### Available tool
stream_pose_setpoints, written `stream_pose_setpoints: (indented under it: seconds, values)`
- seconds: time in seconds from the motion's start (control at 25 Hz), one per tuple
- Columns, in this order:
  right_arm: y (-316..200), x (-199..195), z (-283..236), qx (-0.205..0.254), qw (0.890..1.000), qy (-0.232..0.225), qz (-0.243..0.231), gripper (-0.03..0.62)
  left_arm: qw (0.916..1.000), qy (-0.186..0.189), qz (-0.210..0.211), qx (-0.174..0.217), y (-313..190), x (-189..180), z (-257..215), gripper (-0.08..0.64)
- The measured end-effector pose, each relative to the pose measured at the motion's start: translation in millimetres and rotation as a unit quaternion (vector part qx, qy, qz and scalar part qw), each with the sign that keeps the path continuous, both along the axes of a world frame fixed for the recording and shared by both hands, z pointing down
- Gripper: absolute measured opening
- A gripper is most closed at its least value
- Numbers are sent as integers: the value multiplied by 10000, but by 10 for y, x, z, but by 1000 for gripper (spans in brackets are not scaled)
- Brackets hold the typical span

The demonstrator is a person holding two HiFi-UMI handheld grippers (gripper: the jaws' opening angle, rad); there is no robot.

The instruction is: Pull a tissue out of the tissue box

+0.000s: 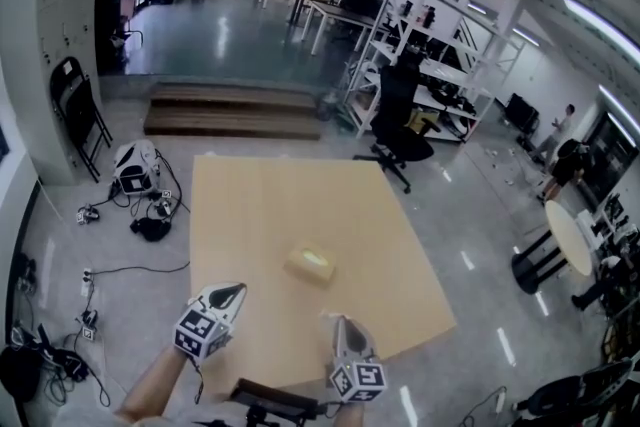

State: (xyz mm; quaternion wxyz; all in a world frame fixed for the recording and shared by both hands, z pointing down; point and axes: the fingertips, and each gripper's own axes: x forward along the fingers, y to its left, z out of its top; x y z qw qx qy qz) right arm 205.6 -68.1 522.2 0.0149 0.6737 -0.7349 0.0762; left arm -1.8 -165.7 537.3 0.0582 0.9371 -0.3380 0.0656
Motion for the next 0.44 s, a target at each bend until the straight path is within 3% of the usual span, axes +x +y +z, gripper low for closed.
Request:
stream_pose_setpoints:
  seconds: [0.44]
  values:
    - [-13, -35, 11, -26, 10000, 8, 0, 9, 10000, 28, -11, 33, -8, -28, -7, 6]
